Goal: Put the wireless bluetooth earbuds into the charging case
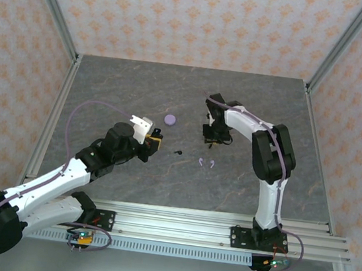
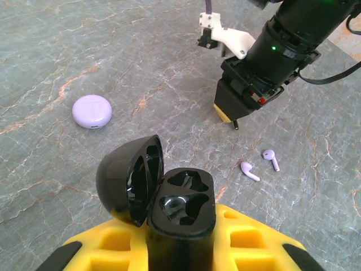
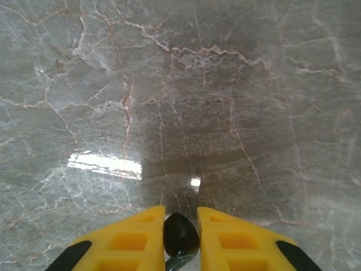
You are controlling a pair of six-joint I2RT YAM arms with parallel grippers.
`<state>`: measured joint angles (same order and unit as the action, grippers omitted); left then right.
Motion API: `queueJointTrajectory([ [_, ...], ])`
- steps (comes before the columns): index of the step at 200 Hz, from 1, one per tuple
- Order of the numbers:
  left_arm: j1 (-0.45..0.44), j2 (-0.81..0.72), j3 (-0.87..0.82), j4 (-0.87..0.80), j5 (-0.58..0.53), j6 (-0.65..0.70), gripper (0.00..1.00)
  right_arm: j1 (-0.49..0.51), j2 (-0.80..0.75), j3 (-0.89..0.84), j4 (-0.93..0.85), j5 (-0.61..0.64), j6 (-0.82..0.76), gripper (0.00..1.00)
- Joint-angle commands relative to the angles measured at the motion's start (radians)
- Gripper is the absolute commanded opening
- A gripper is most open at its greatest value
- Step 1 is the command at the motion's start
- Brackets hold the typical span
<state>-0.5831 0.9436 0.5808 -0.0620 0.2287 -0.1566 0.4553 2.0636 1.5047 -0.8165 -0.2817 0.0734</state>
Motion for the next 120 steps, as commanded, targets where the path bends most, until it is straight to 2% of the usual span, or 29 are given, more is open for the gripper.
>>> queueJointTrajectory([
  [1,-0.008,0.006,0.028,0.021,0.011,-0.003,0.15,-0.002,0.033,0.049,-0.081,0.000,-0.046,0.20],
  [28,-0.008,0.009,0.030,0.021,0.011,-0.001,0.15,-0.003,0.060,0.074,-0.094,0.019,-0.049,0.23],
  [71,-0.007,0.016,0.030,0.022,0.014,-0.001,0.15,-0.003,0.047,0.078,-0.092,0.030,-0.017,0.41],
  [93,-0.008,0.020,0.031,0.021,0.013,0.000,0.15,-0.002,0.000,0.041,-0.058,0.031,0.037,0.45],
  [120,-0.008,0.026,0.031,0.026,0.015,-0.002,0.15,-0.002,-0.056,-0.028,0.004,0.035,0.146,0.46],
])
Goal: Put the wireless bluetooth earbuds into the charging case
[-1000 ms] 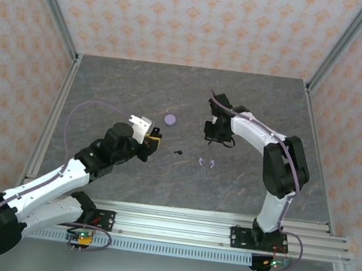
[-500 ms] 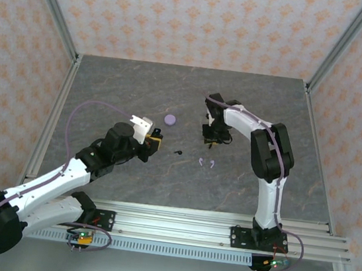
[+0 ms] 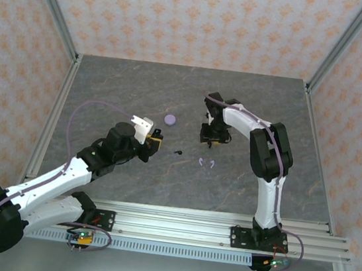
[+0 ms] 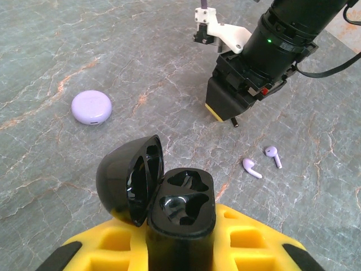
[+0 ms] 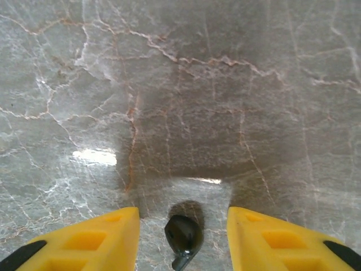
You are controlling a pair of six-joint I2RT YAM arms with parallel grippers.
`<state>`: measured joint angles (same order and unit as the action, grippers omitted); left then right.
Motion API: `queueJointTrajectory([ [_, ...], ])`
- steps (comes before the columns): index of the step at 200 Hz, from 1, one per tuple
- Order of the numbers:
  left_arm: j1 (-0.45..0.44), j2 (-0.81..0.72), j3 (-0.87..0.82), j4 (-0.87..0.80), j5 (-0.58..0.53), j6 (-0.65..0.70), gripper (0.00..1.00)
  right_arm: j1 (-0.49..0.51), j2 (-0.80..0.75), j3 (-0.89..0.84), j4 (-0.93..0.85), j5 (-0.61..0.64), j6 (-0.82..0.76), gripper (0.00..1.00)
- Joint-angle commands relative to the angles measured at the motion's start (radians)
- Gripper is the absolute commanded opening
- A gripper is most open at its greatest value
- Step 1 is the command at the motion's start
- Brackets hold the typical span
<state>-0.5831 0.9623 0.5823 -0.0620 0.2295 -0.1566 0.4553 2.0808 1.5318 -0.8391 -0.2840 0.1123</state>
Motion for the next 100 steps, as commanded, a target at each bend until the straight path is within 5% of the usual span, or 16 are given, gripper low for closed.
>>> queueJointTrajectory([
  [1,-0.008,0.007,0.029,0.026,0.014,-0.003,0.15,-0.002,-0.074,-0.057,0.029,0.037,0.111,0.46],
  [100,-0.008,0.012,0.027,0.027,0.020,-0.006,0.15,0.025,-0.042,-0.057,0.068,0.036,0.181,0.41],
])
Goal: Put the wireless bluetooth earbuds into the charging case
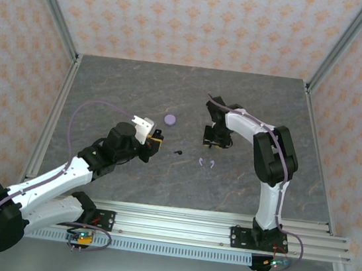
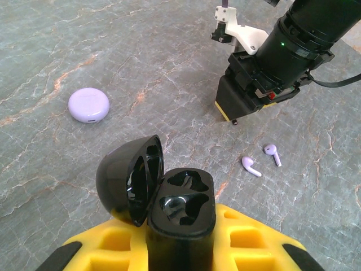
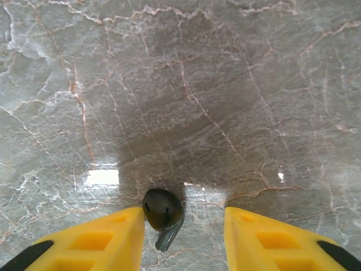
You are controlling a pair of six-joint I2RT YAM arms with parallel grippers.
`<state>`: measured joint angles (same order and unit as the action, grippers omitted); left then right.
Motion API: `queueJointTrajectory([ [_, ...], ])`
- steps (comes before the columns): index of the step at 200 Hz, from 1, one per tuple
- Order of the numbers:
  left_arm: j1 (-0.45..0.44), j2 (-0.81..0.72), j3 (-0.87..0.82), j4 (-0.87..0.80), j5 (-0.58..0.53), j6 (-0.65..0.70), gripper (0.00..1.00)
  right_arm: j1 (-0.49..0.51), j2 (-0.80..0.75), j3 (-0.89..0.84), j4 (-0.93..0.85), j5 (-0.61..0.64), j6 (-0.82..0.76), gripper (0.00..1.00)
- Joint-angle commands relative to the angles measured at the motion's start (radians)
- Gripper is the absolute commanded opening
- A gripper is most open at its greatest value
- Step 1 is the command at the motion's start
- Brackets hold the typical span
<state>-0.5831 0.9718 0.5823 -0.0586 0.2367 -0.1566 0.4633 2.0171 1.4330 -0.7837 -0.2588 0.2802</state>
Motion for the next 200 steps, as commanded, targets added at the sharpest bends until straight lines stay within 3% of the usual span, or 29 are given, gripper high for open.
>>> queueJointTrajectory([
  [1,-0.008,0.002,0.027,0.023,0.013,-0.006,0.15,0.018,0.022,0.043,0.013,0.011,0.012,0.41],
  [107,-0.008,-0.005,0.024,0.016,0.005,-0.001,0.15,0.073,0.094,0.168,-0.087,0.048,-0.126,0.36],
  [200,-0.008,-0.005,0.029,0.012,0.004,0.000,0.15,0.087,0.096,0.173,-0.129,0.122,-0.194,0.36],
])
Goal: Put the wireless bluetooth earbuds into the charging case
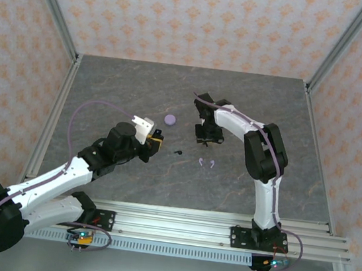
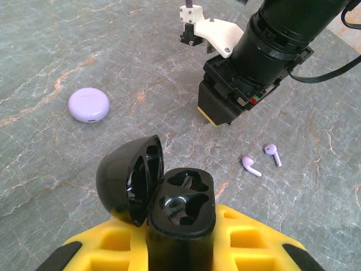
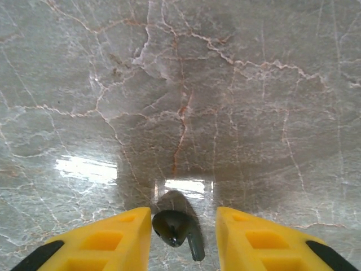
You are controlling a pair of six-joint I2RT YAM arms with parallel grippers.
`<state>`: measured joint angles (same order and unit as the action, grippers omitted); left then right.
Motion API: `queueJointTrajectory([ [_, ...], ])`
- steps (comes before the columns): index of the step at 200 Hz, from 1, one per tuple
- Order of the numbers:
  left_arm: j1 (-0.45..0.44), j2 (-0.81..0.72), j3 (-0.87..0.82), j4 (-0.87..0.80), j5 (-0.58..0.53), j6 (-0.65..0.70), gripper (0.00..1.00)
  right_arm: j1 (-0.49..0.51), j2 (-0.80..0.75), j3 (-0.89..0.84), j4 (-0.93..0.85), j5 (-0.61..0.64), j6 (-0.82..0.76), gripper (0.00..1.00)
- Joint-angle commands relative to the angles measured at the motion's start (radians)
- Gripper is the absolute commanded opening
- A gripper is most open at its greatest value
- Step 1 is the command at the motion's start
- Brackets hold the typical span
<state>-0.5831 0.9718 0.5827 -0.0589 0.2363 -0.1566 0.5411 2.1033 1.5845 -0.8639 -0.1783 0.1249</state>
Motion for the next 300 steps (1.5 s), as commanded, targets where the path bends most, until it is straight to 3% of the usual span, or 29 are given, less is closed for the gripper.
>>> queueJointTrajectory([
  [1,-0.008,-0.005,0.029,0.014,0.005,0.001,0.15,0.010,0.010,0.023,-0.049,0.041,-0.040,0.36],
  [125,-0.007,-0.001,0.035,0.014,0.011,-0.003,0.15,0.024,0.060,0.041,-0.061,0.071,-0.050,0.32],
  [218,-0.008,0.005,0.028,0.022,0.020,-0.006,0.15,0.006,0.078,0.023,-0.031,0.087,0.011,0.24],
  [258,-0.007,0.068,0.031,0.052,0.051,-0.029,0.16,-0.037,0.011,-0.052,0.058,0.004,0.030,0.23],
  [300,-0.008,0.243,0.064,0.167,0.146,-0.069,0.16,-0.081,-0.107,-0.185,0.194,-0.106,0.052,0.23],
])
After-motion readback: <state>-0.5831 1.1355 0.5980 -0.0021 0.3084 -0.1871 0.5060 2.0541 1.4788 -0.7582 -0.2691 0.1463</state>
